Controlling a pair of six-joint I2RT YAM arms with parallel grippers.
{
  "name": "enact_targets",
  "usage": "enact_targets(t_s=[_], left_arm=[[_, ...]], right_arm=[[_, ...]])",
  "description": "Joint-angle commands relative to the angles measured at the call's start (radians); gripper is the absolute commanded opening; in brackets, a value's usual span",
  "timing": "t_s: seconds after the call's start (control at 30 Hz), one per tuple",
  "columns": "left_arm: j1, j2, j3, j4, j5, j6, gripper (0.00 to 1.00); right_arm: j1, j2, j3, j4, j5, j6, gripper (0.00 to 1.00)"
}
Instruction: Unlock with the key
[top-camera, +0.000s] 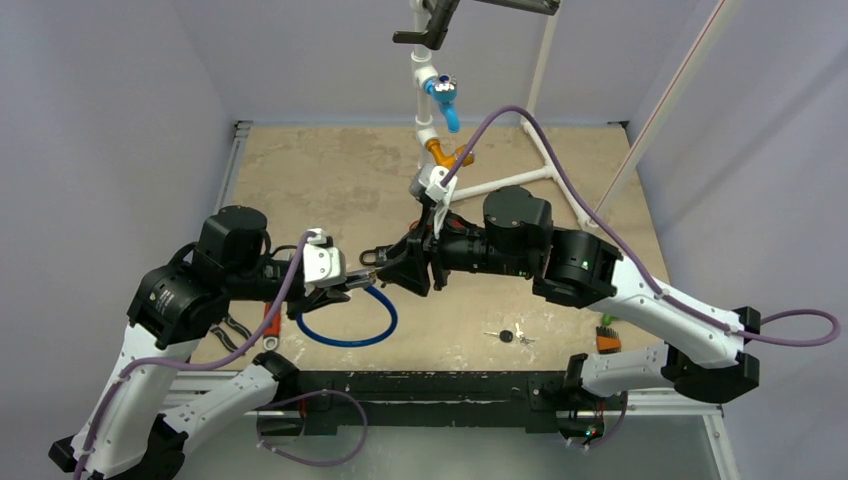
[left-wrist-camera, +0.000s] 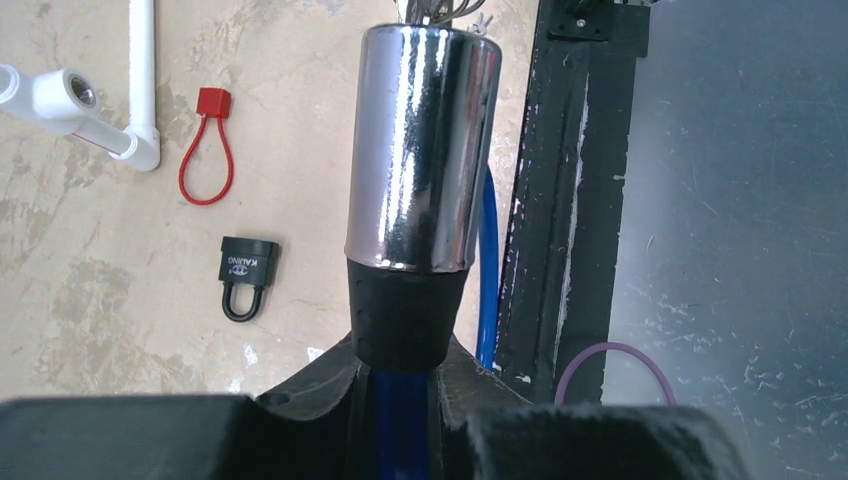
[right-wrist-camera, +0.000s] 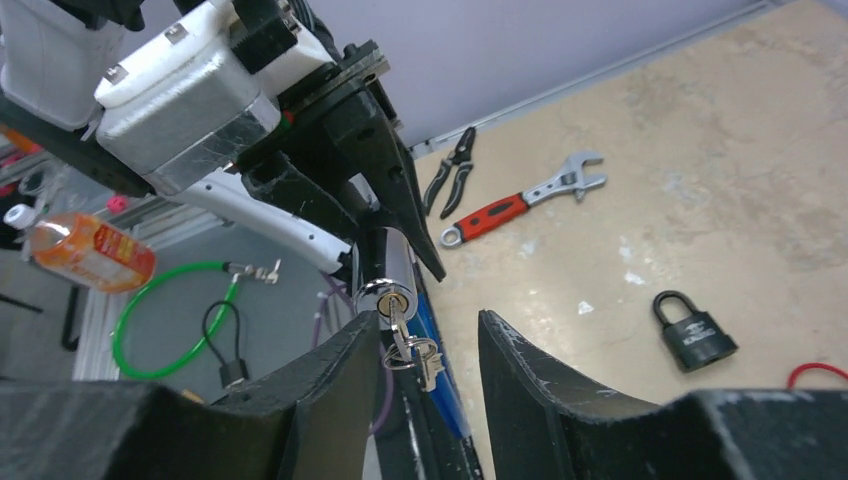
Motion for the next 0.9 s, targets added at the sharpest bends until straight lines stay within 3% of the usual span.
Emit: enact_targets(t_s=[0.0,0.13,0.33,0.6,0.87], left_arm=[[-0.008,-0.006,0.05,0.033,0.023,0.015,0.0],[-0.008,-0.006,0.051,0.039,0.023,0.013,0.0],[-0.008,-0.003,0.057,0.063,-0.009,0.007,0.0],[-0.028,-0.001,0.091,0.113,-0.135,0.025,0.0],[-0.189,0.008,0.125,0.118,-0.341,0.202,0.0]], right_arm=[[-0.024,-0.002,0.006,0.072,-0.141,0.042,0.4],[-0.031,0.002,-0.009,0.076,-0.156,0.049,0.31],[-0.037,0.028,-0.024,0.079,-0.184,0.076,0.01],[-0.074,0.05,-0.096,0.147,-0.176,0.207,0.0],[-0.199,0.056,-0.21,0.277,-0.26,0.509,0.0]])
